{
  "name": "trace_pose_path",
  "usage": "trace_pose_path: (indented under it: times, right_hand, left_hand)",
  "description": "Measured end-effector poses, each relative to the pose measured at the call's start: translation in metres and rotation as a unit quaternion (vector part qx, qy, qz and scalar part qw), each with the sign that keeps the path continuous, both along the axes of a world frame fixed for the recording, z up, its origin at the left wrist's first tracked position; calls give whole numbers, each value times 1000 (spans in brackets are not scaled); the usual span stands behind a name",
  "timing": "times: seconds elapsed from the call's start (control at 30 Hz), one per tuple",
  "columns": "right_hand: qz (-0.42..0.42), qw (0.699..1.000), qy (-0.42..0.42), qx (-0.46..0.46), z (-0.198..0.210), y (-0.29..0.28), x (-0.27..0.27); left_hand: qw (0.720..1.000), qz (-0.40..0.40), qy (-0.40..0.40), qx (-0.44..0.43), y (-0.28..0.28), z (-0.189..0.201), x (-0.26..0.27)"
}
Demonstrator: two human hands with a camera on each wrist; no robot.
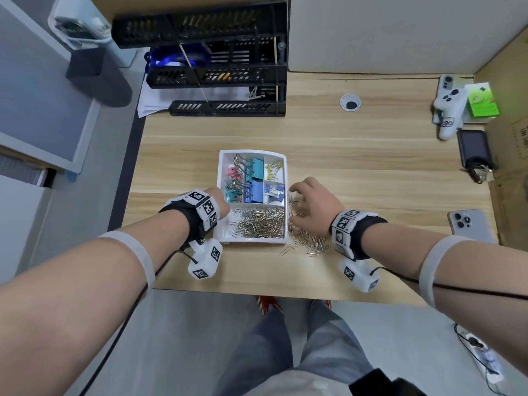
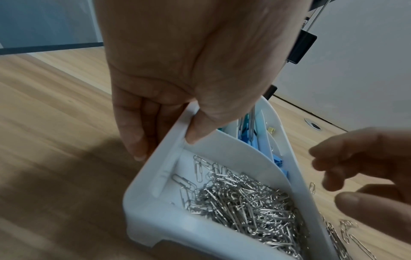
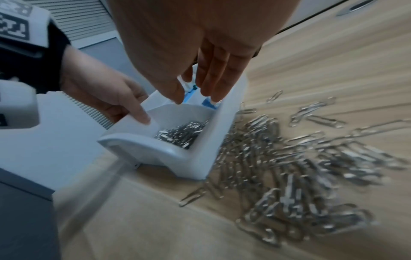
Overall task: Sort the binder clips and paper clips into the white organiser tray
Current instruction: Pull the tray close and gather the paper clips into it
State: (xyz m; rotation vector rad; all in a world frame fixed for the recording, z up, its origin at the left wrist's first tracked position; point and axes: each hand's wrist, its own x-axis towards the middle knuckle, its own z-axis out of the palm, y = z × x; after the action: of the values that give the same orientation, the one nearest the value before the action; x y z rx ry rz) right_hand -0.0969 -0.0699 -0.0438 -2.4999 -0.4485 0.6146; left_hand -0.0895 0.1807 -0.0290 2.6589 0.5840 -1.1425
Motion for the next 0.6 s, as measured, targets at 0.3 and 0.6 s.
trace_pose_path:
  times: [0.3, 0.6]
  right_hand:
    - [54, 973, 64, -215, -20, -57, -11]
    - [7, 997, 56, -47, -42, -28, -21]
  left_hand:
    - [1000, 0, 2, -3, 1, -1, 0]
    - [1000, -6, 2, 4, -1, -1, 0]
